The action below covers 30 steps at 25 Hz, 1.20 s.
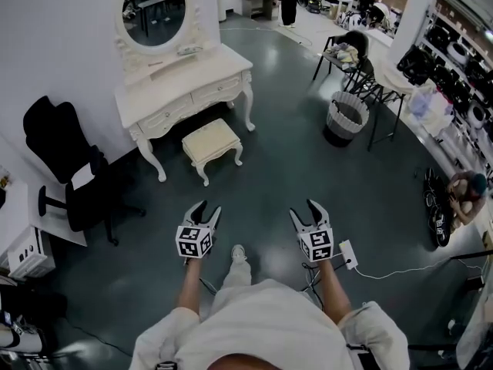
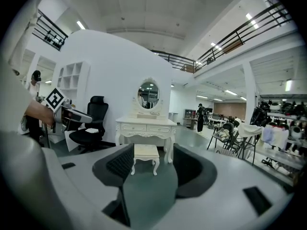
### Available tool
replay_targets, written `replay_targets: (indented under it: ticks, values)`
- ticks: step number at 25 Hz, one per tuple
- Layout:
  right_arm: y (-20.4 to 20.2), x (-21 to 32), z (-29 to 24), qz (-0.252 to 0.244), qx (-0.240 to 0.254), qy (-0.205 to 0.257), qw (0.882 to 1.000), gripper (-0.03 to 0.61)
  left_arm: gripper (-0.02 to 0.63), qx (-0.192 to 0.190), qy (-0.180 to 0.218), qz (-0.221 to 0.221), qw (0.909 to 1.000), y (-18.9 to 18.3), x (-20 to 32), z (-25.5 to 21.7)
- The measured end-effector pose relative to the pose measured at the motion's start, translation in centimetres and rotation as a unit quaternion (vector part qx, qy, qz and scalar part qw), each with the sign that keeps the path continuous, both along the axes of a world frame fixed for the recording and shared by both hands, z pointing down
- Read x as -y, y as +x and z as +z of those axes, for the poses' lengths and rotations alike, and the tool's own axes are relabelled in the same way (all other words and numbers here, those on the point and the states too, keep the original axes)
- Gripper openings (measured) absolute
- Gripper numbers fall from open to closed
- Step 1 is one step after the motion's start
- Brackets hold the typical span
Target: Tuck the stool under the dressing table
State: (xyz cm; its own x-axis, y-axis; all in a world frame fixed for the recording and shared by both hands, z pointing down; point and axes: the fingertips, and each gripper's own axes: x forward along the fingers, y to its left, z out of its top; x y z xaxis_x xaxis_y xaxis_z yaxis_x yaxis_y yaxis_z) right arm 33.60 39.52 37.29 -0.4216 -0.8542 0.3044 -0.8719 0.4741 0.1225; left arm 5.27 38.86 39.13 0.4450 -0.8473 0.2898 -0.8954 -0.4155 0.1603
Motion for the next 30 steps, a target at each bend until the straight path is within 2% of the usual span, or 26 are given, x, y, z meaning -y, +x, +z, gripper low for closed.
replay_targets:
  ticks: [19, 30]
  values:
    - [-5.2, 18.4, -0.9, 0.021, 0.002, 0.002, 1.000, 0.238, 0.202, -0.006, 0.004, 0.015, 0.9999, -5.1, 19.5, -1.1]
    - [-6.4, 24.6, -0.6, 0.036, -0.008, 0.003, 0.999, 0.230, 0.202, -0.007, 0.008, 0.026, 0.9996, -7.0, 26.3, -1.0]
